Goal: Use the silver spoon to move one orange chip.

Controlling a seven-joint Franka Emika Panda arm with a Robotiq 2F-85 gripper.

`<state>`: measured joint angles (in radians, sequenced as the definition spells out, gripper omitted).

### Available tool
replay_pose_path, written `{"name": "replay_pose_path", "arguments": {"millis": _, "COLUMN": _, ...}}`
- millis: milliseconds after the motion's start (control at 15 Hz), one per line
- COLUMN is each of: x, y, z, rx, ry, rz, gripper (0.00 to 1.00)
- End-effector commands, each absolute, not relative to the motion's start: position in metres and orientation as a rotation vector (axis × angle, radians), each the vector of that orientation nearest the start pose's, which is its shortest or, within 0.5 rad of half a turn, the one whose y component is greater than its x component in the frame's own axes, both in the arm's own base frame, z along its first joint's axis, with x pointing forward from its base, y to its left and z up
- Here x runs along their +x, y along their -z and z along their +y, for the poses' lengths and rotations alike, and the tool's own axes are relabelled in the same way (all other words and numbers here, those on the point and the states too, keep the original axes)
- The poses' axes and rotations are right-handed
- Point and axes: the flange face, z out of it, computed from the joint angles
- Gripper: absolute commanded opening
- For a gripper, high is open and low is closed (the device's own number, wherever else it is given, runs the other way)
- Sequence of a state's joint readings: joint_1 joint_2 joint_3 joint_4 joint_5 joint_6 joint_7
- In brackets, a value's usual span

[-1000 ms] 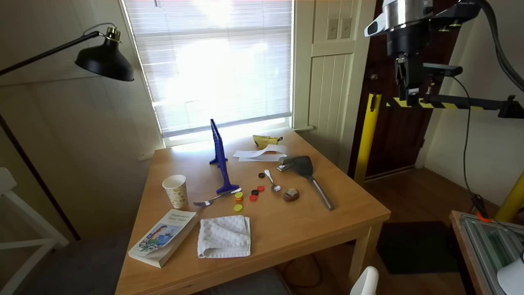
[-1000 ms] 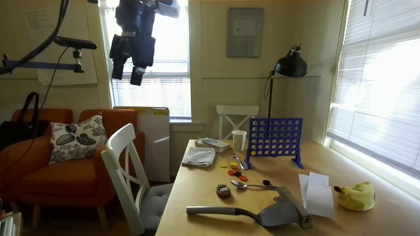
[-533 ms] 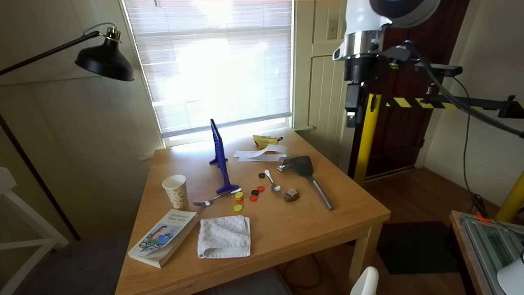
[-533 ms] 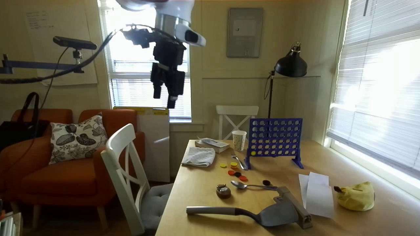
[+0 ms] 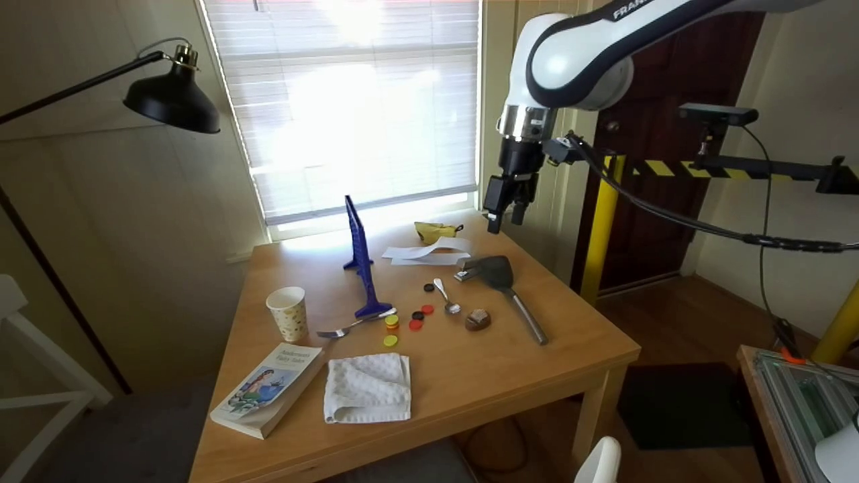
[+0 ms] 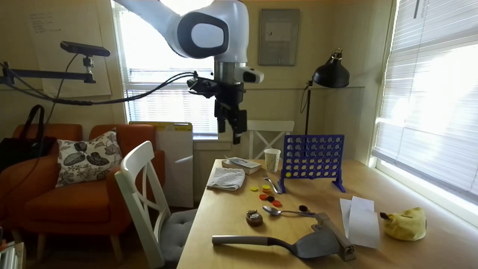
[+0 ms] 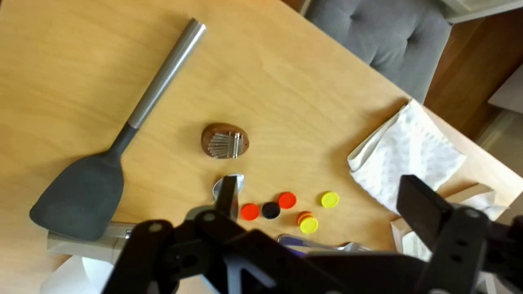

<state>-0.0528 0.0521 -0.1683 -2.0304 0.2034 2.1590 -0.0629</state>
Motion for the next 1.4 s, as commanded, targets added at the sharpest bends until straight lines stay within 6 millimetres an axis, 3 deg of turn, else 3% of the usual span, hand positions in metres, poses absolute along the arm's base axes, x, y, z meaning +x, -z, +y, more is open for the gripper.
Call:
{"name": "replay_pose_path", "arguments": {"millis": 0, "x": 0.598, "y": -0.412, "z": -0.138, "rx": -2.972, "ry": 0.279, "rz": 0.455, "gripper": 1.00}}
{"name": "replay_pose_path", "arguments": {"millis": 67, "x": 0.604, "y": -0.406, "z": -0.142, "rx": -2.980, "ry": 0.292, "rz": 0.422, "gripper": 1.00}}
{"name": "replay_pose_path", "arguments": {"millis": 133, "x": 0.585, "y": -0.414, "z": -0.133, "rx": -2.982, "ry": 0.258, "rz": 0.429, "gripper": 1.00}}
{"name": "replay_pose_path", "arguments": {"millis": 333, "x": 0.597, "y": -0.402, "z": -0.142, "rx": -2.993, "ry": 0.266, "rz": 0.436, "gripper": 1.00}}
{"name": "replay_pose_path", "arguments": {"millis": 600, "x": 0.600, "y": -0.405, "z": -0.141, "rx": -2.993, "ry": 0.277, "rz": 0.432, "gripper": 1.00}}
{"name": "replay_pose_path", "arguments": {"millis": 1067, "x": 0.673, "y": -0.311, "z": -0.144, "rx": -2.902, "ry": 0.473, "rz": 1.002, "gripper": 1.00}}
{"name": "replay_pose_path", "arguments": {"millis": 1333, "x": 0.701, "y": -0.260, "z": -0.153, "rx": -2.781, "ry": 0.517, "rz": 1.318, "gripper": 1.00}}
